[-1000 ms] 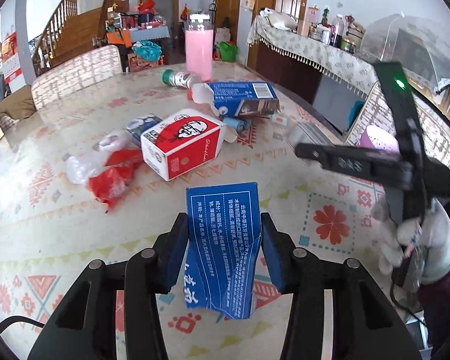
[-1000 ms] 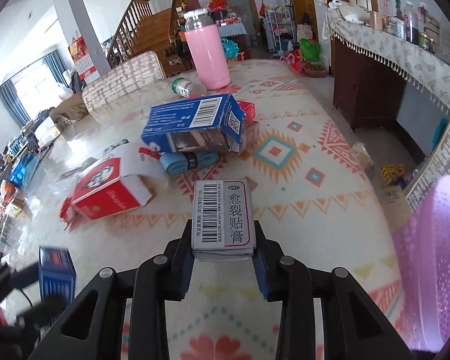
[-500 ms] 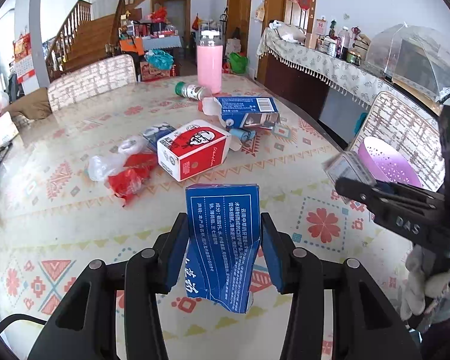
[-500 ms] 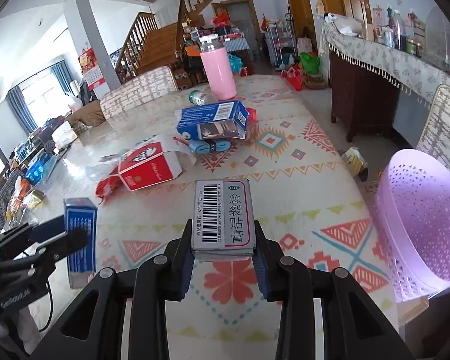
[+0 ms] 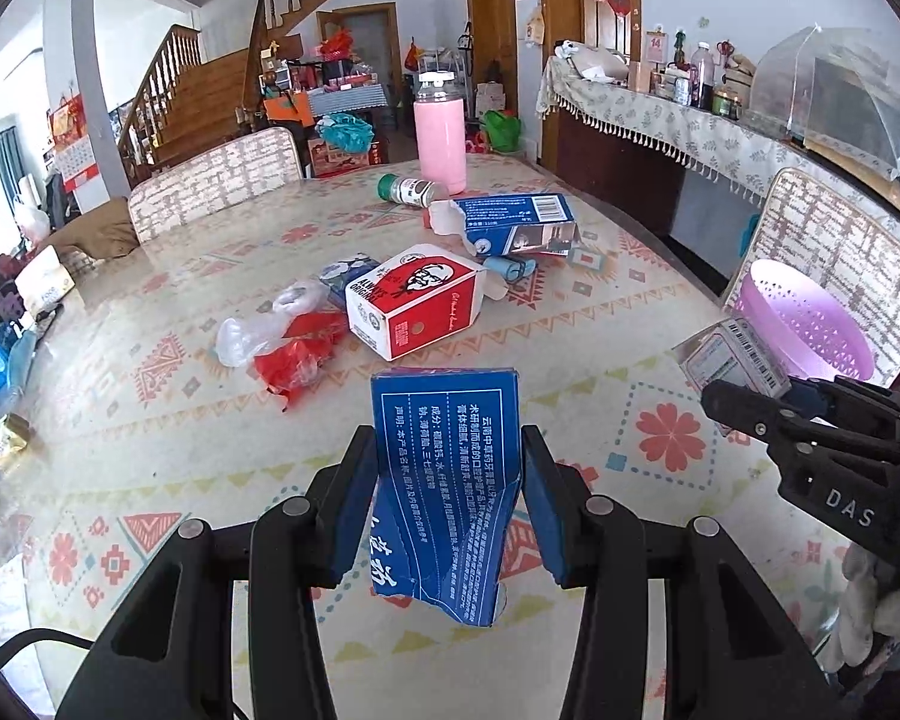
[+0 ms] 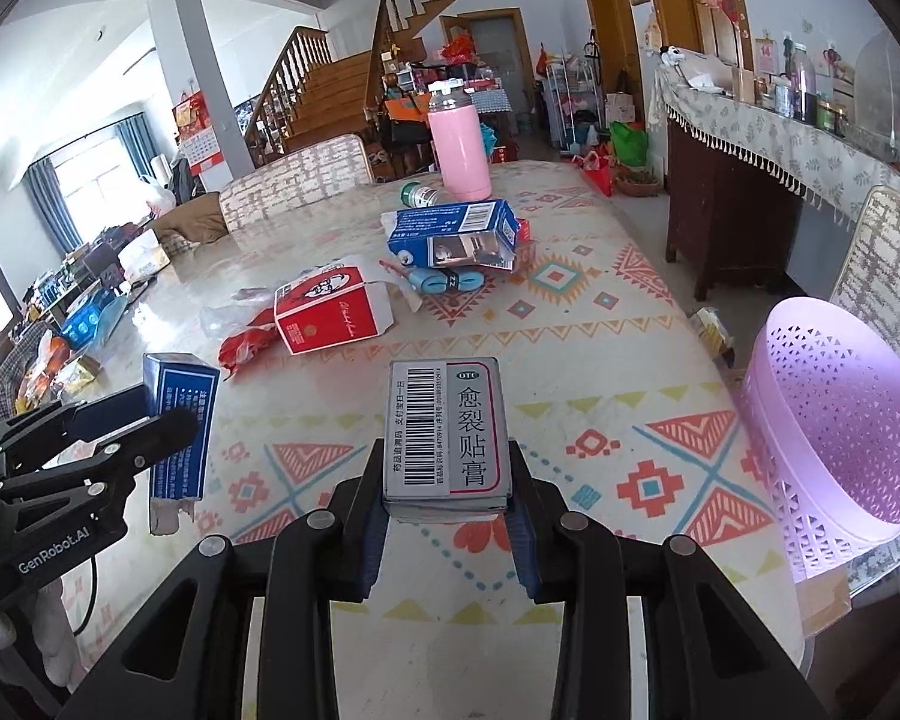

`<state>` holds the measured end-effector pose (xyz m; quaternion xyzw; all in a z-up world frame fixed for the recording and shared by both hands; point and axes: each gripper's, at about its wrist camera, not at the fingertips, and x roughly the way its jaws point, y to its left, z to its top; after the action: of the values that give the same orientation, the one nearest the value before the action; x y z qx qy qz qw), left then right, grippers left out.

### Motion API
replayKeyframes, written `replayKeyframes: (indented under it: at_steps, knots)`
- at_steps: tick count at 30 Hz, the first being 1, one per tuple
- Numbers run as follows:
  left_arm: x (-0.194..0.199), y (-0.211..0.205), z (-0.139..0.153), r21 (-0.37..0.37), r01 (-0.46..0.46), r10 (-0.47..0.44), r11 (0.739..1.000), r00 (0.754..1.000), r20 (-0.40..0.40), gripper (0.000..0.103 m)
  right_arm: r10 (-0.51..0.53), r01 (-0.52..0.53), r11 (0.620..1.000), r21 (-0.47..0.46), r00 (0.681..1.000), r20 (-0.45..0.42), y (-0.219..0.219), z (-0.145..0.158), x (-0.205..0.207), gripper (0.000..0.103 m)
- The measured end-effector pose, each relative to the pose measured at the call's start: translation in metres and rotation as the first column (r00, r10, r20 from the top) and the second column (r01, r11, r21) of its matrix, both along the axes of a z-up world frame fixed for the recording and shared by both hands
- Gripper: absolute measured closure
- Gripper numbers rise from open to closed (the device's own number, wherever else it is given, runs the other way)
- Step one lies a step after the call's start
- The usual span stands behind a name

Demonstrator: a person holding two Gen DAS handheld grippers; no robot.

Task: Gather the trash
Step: 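Carry the carton and medicine box to the pink basket and release both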

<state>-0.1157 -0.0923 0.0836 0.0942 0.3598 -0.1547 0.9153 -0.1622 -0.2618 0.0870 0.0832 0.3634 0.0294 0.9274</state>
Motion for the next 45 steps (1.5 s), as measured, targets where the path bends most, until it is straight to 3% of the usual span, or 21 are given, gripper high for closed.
replayKeyframes:
  at_steps: [17, 27, 36, 45]
  knots:
    - [0.004, -0.017, -0.004, 0.056, -0.001, 0.0, 0.998, 1.0, 0.015, 0.057, -0.039, 0.04, 0.999, -0.009, 0.999, 0.02, -0.014, -0.005, -0.005, 0.066]
    - [0.015, -0.043, 0.006, -0.005, 0.095, -0.095, 0.995, 0.995, -0.033, 0.057, -0.09, 0.089, 0.996, 0.026, 0.995, 0.052, -0.044, 0.001, -0.012, 0.066]
    - [0.033, -0.112, 0.037, -0.106, 0.265, -0.271, 0.958, 0.962, -0.045, 0.057, -0.228, 0.225, 0.973, 0.041, 0.97, 0.087, -0.118, 0.016, -0.036, 0.066]
    - [0.049, -0.219, 0.045, -0.154, 0.426, -0.438, 0.892, 0.897, -0.055, 0.057, -0.395, 0.394, 0.919, 0.024, 0.916, 0.074, -0.206, 0.017, -0.048, 0.066]
